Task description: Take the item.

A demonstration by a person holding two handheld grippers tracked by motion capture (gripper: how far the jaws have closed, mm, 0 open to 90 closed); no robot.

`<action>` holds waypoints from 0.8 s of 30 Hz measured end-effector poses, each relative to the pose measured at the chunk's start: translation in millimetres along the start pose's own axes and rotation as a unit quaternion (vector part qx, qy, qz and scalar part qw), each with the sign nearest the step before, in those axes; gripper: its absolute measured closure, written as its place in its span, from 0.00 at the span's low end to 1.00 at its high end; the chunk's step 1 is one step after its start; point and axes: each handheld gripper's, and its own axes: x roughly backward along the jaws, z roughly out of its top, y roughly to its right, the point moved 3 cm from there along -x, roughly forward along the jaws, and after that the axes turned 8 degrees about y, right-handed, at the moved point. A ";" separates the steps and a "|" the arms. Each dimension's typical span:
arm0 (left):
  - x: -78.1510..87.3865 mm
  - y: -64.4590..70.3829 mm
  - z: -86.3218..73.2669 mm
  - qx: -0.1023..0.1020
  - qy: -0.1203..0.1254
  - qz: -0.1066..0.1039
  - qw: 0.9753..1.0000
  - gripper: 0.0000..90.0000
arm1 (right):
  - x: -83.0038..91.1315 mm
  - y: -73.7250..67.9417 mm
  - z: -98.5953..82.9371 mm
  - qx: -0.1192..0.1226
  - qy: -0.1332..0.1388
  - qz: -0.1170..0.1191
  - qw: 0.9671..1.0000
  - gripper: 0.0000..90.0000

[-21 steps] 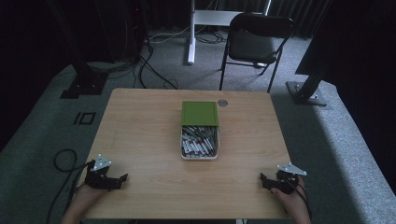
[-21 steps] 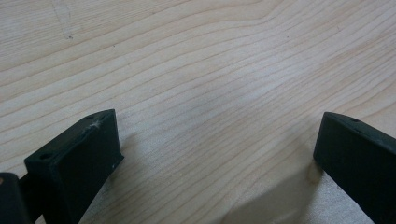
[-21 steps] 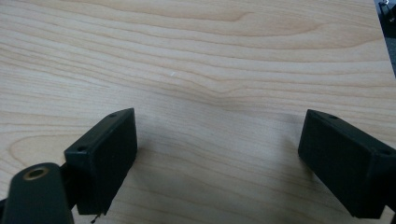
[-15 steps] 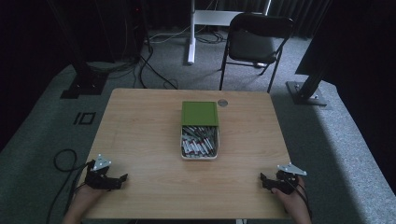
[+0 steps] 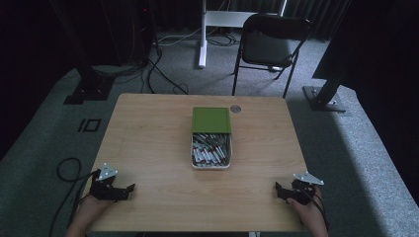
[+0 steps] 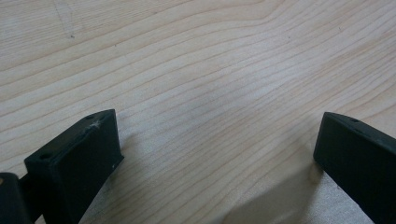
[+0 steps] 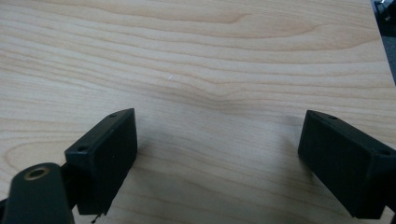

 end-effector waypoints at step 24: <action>0.0 -0.1 0.0 0.000 0.000 0.000 1.000 0.02 | 13.0 -9.1 54.2 0.001 0.058 -0.010 0.998 0.20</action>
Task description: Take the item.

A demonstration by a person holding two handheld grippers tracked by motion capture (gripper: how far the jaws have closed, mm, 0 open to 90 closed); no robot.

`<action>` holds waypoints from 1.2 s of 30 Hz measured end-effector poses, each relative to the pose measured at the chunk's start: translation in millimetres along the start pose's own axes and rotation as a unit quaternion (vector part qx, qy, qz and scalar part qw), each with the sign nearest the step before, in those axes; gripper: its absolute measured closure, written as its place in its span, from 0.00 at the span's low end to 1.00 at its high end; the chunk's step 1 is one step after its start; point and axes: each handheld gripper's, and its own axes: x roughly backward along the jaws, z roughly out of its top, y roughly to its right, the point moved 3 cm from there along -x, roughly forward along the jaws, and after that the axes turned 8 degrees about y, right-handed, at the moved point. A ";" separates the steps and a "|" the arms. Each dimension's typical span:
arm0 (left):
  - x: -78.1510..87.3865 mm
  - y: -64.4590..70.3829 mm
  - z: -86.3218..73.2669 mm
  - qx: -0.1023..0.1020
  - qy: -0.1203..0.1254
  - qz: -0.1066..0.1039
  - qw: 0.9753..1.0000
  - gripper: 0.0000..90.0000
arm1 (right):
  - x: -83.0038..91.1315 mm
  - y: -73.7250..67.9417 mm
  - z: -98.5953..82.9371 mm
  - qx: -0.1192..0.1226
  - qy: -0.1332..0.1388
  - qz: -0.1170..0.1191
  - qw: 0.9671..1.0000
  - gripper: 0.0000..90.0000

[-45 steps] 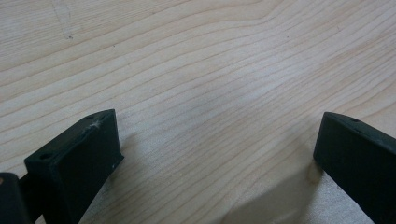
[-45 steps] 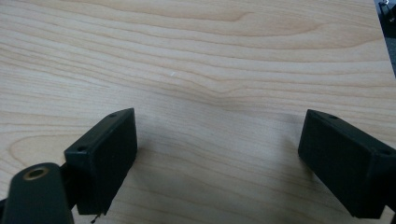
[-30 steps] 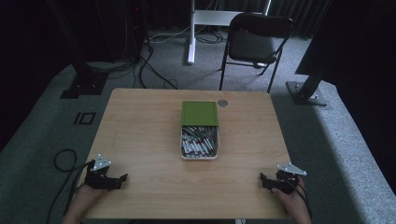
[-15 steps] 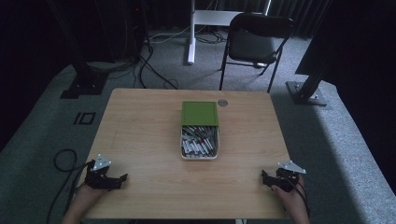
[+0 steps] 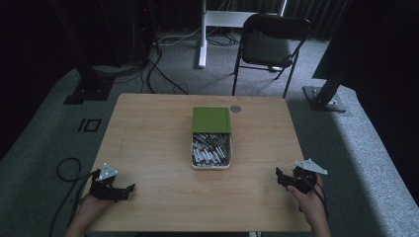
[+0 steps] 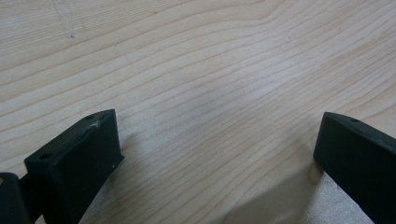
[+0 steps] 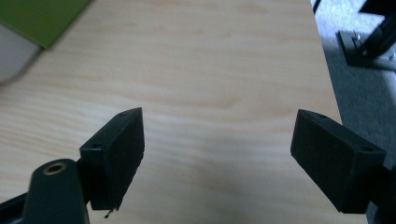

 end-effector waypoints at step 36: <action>0.1 0.0 0.1 0.000 -0.001 0.000 1.000 0.02 | -15.6 -113.9 83.2 0.063 0.074 0.128 0.987 0.24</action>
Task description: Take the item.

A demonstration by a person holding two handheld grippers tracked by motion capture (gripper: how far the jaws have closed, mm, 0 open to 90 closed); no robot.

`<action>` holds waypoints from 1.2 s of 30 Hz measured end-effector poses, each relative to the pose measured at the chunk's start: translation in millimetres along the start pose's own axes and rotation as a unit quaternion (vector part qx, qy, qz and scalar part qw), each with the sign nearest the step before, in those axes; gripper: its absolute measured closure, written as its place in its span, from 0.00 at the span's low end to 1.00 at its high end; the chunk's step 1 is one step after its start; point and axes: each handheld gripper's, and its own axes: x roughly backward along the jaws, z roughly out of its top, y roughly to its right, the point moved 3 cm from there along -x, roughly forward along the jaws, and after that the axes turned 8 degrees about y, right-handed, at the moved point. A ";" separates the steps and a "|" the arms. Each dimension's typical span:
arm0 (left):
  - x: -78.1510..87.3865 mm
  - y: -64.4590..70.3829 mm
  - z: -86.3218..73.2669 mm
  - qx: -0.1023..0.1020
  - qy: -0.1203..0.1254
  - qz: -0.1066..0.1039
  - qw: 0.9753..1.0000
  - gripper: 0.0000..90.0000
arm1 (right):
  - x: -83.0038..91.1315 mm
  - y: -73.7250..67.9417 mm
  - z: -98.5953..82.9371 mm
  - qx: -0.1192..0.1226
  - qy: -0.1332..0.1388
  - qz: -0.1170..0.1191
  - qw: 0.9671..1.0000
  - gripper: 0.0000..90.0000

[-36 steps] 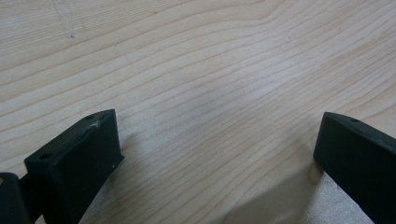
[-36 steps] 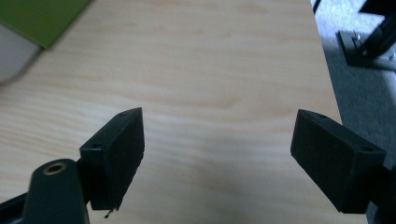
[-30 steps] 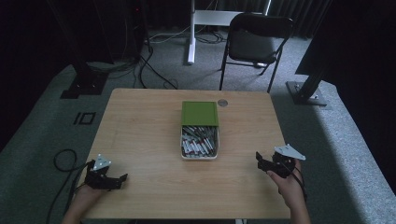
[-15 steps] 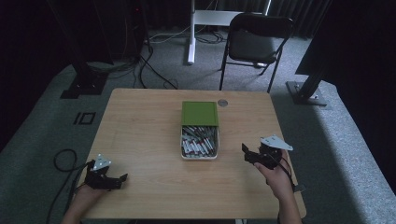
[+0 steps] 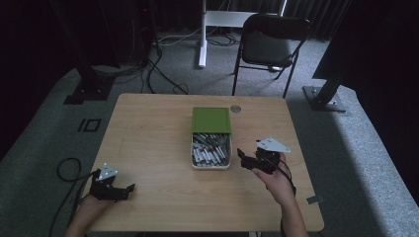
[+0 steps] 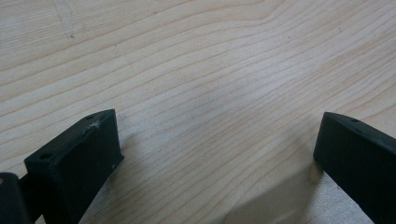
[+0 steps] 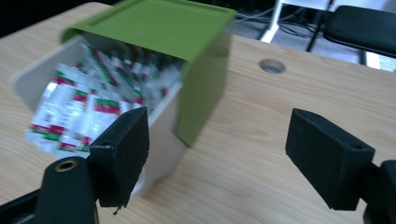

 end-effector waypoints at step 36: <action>0.0 -0.1 -0.1 -0.001 0.000 0.000 1.000 0.02 | -57.6 -75.2 -19.9 0.059 -0.048 0.084 0.994 0.82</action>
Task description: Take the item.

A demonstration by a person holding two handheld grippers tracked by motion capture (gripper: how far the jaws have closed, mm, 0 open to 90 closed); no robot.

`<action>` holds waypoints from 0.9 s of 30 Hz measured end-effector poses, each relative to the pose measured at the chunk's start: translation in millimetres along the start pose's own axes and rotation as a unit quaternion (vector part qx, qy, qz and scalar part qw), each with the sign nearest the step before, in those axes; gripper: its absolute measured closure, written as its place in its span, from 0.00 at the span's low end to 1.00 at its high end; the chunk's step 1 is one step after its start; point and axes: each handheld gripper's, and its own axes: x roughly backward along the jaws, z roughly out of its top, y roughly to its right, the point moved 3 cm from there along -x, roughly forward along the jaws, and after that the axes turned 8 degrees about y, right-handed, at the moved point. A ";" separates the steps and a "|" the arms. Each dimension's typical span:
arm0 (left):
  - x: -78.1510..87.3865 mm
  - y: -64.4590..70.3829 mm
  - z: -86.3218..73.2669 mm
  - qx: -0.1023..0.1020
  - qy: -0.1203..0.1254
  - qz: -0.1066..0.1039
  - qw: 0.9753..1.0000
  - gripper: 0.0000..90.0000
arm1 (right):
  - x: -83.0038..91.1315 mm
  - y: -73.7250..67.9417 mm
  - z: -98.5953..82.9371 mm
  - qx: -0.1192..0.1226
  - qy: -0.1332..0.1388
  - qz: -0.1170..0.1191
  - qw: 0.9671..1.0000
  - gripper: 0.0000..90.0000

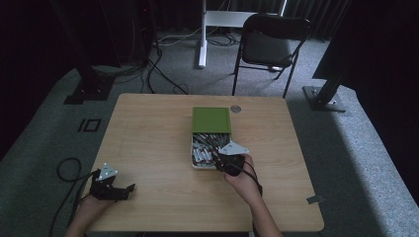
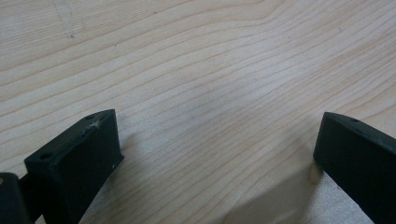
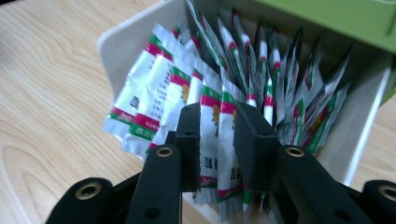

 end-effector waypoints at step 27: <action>-0.1 0.1 0.0 0.001 0.001 0.000 1.000 0.02 | -20.5 -10.3 -13.4 0.054 -0.037 -0.088 0.994 0.87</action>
